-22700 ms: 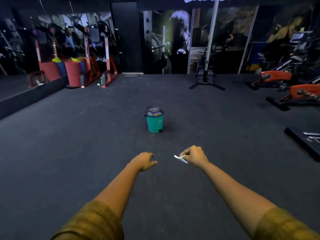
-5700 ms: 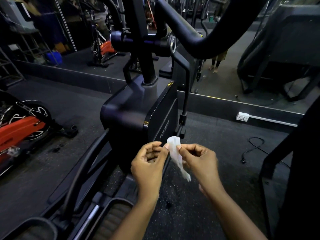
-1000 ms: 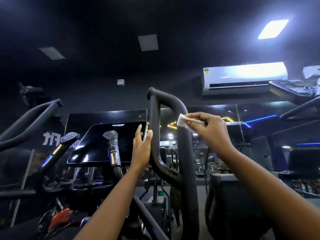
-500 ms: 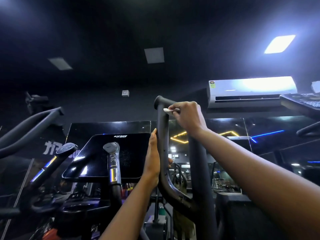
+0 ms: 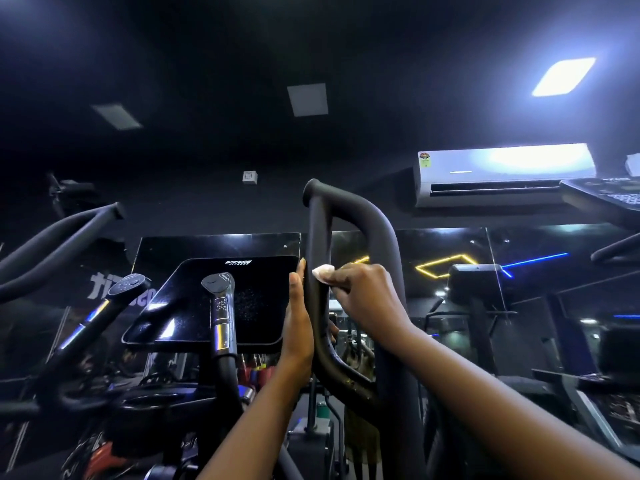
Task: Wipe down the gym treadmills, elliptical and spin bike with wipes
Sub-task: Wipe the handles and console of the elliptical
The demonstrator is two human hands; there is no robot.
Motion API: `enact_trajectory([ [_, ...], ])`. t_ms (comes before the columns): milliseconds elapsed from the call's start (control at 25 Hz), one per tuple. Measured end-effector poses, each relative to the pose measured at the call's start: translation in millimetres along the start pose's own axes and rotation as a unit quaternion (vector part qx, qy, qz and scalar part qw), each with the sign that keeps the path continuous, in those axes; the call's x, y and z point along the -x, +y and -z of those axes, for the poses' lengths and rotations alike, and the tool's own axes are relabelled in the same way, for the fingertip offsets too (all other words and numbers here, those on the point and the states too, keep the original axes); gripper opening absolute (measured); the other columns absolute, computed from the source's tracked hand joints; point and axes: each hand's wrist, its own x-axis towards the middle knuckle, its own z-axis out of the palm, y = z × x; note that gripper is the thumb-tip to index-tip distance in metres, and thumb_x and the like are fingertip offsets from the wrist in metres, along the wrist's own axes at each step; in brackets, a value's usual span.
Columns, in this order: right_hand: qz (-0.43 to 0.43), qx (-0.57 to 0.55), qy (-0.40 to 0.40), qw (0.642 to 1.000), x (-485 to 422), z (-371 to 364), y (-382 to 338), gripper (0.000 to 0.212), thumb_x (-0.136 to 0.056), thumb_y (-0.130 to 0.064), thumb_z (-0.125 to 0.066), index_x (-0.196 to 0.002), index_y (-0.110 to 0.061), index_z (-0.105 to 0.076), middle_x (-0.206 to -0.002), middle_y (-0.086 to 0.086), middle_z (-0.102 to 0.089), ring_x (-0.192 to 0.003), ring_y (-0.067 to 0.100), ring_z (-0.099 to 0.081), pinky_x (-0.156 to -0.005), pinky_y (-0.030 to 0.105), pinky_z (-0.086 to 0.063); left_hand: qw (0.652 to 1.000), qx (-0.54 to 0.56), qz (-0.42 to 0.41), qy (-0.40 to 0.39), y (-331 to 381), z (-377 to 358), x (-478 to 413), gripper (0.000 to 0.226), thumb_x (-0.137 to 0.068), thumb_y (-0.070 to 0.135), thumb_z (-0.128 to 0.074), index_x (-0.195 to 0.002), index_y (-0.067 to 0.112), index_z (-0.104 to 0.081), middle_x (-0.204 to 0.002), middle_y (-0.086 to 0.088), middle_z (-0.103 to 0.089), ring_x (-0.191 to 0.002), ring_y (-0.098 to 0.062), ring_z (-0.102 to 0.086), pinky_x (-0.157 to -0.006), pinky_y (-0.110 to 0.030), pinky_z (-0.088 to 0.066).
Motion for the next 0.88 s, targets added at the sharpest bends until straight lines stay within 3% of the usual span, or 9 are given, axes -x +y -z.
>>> enact_trajectory([
  [80, 0.019, -0.007, -0.027, 0.999, 17.4, 2.9, -2.6, 0.019, -0.075, -0.001, -0.070, -0.088, -0.012, -0.075, -0.079, 0.003, -0.072, -0.072, 0.013, -0.066, -0.070, 0.025, -0.053, 1.000, 0.007, -0.010, 0.005, -7.1, 0.9, 2.8, 0.072, -0.081, 0.075, -0.027, -0.144, 0.039, -0.031, -0.098, -0.013, -0.066, -0.059, -0.019, -0.059, -0.050, -0.027, -0.049],
  [200, 0.030, -0.003, -0.122, 0.992, 33.7, 11.3, -3.7, 0.021, -0.075, -0.004, -0.073, -0.094, -0.012, -0.075, -0.084, 0.002, -0.073, -0.076, 0.012, -0.068, -0.074, 0.027, -0.055, 0.999, 0.034, 0.000, 0.025, -9.0, 0.1, 2.5, 0.081, -0.072, 0.085, -0.038, -0.140, 0.042, -0.038, -0.133, -0.001, -0.057, -0.118, -0.022, -0.056, -0.100, -0.042, -0.044],
  [240, 0.035, -0.001, -0.137, 0.990, 33.1, 15.5, -1.9, 0.021, -0.075, -0.005, -0.073, -0.095, -0.013, -0.075, -0.086, 0.001, -0.074, -0.078, 0.012, -0.068, -0.076, 0.027, -0.055, 0.999, 0.022, 0.003, 0.025, -9.4, 0.9, 3.1, 0.084, -0.067, 0.089, -0.039, -0.139, 0.044, -0.039, -0.139, -0.001, -0.051, -0.122, -0.022, -0.053, -0.103, -0.045, -0.041],
  [360, 0.043, 0.009, -0.030, 0.999, 1.4, 27.0, 6.0, 0.020, -0.076, -0.008, -0.073, -0.093, -0.017, -0.075, -0.086, -0.001, -0.074, -0.077, 0.011, -0.069, -0.074, 0.026, -0.054, 0.999, -0.017, -0.007, 0.026, -7.4, -0.6, 6.3, 0.092, -0.062, 0.092, -0.033, -0.141, 0.044, -0.035, -0.120, -0.015, -0.060, -0.070, -0.017, -0.060, -0.055, -0.030, -0.051],
  [440, 0.043, 0.034, 0.041, 0.998, -40.4, 27.6, 13.1, 0.020, -0.078, -0.008, -0.070, -0.095, -0.018, -0.075, -0.092, 0.000, -0.074, -0.084, 0.015, -0.069, -0.078, 0.031, -0.053, 1.000, -0.018, -0.005, 0.023, -8.0, -0.6, 7.4, 0.095, -0.060, 0.092, -0.031, -0.141, 0.042, -0.035, -0.115, -0.019, -0.060, -0.062, -0.016, -0.056, -0.047, -0.025, -0.046],
  [560, 0.017, 0.114, -0.020, 0.993, -98.7, 14.1, 18.5, 0.029, -0.086, -0.007, -0.059, -0.108, -0.022, -0.070, -0.111, 0.001, -0.068, -0.104, 0.022, -0.062, -0.089, 0.034, -0.048, 0.998, -0.033, -0.012, 0.044, -10.8, 0.2, 5.1, 0.099, -0.053, 0.099, -0.029, -0.137, 0.048, -0.037, -0.128, -0.018, -0.055, -0.096, -0.034, -0.061, -0.073, -0.045, -0.054],
  [640, 0.016, 0.179, -0.071, 0.981, -108.4, 1.9, 17.5, 0.030, -0.092, -0.009, -0.052, -0.117, -0.020, -0.065, -0.117, 0.004, -0.061, -0.110, 0.025, -0.057, -0.090, 0.035, -0.045, 0.998, -0.034, -0.003, 0.050, -13.0, 0.4, 2.7, 0.091, -0.057, 0.098, -0.028, -0.135, 0.053, -0.037, -0.138, -0.016, -0.048, -0.123, -0.052, -0.042, -0.097, -0.066, -0.039],
  [760, 0.060, 0.201, -0.089, 0.974, -83.6, -2.7, 12.6, 0.030, -0.093, -0.007, -0.047, -0.118, -0.012, -0.063, -0.113, 0.010, -0.058, -0.106, 0.029, -0.055, -0.085, 0.037, -0.047, 0.998, -0.033, 0.007, 0.059, -14.2, 0.0, 2.5, 0.092, -0.059, 0.097, -0.026, -0.138, 0.051, -0.035, -0.139, -0.012, -0.048, -0.122, -0.057, -0.038, -0.093, -0.062, -0.044],
  [880, 0.125, 0.207, -0.091, 0.966, -40.7, 2.1, 8.0, 0.030, -0.083, 0.000, -0.060, -0.111, -0.009, -0.063, -0.098, 0.010, -0.059, -0.091, 0.028, -0.059, -0.070, 0.039, -0.053, 0.999, -0.021, -0.003, 0.050, -15.6, -0.2, 0.9, 0.087, -0.063, 0.094, -0.027, -0.137, 0.049, -0.040, -0.136, -0.015, -0.051, -0.119, -0.053, -0.045, -0.094, -0.064, -0.042],
])
